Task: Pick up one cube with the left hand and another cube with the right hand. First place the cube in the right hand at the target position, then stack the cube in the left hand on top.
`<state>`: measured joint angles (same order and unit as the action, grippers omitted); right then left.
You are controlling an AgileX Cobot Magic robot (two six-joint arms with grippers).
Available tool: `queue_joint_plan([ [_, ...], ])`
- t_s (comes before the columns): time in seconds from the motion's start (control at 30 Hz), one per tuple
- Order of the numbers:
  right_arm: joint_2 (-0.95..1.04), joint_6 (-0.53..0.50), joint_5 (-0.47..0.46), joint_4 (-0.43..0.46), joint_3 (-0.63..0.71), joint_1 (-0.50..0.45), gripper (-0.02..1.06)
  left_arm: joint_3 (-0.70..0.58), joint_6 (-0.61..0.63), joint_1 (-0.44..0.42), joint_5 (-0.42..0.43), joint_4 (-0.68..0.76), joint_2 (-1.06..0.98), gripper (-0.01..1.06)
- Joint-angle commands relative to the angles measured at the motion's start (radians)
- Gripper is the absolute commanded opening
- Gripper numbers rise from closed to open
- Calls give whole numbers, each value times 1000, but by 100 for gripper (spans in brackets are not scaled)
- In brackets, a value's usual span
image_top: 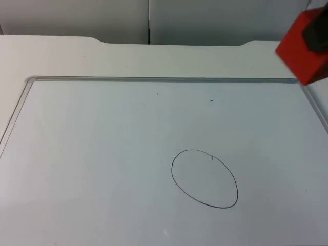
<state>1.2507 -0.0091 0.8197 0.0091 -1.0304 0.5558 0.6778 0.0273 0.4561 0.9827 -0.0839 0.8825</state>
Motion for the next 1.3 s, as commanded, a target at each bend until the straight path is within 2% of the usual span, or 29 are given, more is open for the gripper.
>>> queue_joint_plan([
  [0.0, 70, 34, -51, -9, 3, 46, 0, -4, 8, 5, 14, -15, -16, 2],
  [0.13, 216, 65, -117, -9, 3, 125, 0, -4, 8, 5, 25, -15, -13, 2],
  [0.27, 310, 88, -162, -9, 3, 154, 0, -4, 8, 5, 22, -15, -13, 2],
  [0.57, 475, 138, -224, -9, 3, 156, 0, -4, 8, 5, 18, -15, -13, 2],
  [0.83, 518, 151, -287, -27, 3, 156, 0, -4, 7, 5, 18, -15, -13, 2],
  [1.03, 577, 240, -325, -112, 3, 156, 0, -4, 6, 5, 18, -13, -13, 2],
  [1.13, 600, 316, -341, -193, 3, 156, 0, -4, 6, 5, 18, -13, -13, 2],
  [1.27, 612, 329, -354, -191, 3, 156, 0, -4, 6, 5, 9, -13, -13, 2],
])
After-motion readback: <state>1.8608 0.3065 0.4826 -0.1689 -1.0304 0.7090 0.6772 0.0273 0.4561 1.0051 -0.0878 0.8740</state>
